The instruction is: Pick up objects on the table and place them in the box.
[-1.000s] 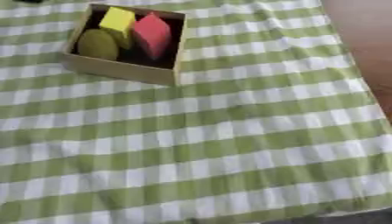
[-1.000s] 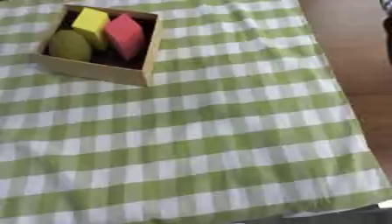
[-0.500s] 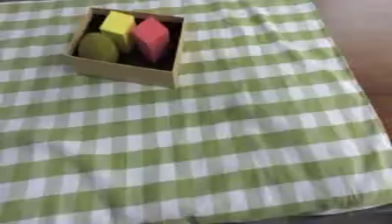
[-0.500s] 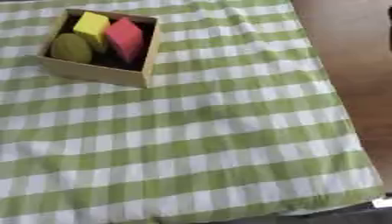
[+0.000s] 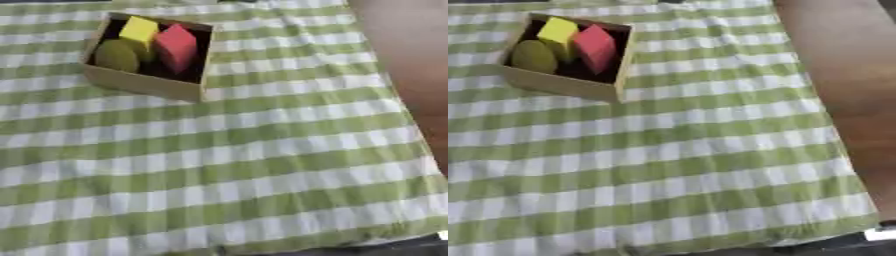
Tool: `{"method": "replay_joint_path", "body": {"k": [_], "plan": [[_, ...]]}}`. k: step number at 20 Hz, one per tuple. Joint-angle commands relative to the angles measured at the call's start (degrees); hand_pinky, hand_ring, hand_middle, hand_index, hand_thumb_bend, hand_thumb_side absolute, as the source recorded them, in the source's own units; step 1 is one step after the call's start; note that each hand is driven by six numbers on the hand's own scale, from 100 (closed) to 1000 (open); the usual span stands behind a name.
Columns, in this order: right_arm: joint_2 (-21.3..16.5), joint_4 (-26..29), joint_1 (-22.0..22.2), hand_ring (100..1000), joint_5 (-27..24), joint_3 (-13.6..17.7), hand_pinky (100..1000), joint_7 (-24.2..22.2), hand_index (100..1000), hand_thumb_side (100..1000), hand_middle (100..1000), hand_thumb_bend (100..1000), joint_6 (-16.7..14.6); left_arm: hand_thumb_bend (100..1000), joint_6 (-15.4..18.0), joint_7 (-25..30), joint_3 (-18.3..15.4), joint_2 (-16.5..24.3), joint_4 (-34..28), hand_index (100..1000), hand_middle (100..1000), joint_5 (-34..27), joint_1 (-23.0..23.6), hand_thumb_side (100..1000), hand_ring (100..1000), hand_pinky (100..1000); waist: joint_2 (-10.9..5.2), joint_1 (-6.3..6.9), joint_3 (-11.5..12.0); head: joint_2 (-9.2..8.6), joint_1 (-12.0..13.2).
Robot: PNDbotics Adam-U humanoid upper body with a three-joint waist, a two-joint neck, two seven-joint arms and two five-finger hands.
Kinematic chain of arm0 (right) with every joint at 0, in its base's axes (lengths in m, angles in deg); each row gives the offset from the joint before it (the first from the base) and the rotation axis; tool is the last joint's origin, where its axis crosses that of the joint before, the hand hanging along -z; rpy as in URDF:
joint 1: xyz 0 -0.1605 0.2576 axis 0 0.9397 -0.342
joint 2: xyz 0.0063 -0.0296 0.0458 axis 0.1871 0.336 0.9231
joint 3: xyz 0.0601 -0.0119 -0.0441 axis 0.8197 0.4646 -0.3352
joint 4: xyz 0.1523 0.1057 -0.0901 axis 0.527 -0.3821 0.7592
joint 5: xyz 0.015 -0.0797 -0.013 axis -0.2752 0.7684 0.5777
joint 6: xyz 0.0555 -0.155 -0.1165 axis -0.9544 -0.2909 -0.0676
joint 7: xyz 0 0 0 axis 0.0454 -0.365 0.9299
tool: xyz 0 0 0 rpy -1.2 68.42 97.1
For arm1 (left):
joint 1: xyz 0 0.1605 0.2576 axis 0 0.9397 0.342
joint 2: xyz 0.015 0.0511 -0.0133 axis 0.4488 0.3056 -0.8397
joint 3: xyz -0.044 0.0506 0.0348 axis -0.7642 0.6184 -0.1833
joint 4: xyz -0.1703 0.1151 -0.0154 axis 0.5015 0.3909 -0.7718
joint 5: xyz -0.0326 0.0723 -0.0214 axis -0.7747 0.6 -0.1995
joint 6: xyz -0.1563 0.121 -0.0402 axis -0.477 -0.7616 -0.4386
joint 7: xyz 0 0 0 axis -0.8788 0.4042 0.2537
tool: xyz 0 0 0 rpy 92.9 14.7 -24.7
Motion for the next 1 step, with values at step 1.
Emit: {"method": "replay_joint_path", "body": {"k": [1], "plan": [[-1.82,1.13,-0.56,830,0.55,0.58,911,0.80,821,578,715,100,-2.50,100,2.70,-1.65,-1.86,-0.56,-0.87,831,727,-2.72,1.25,664,763,827,-1.89,-0.84,0.14,-0.09,0.19]]}}
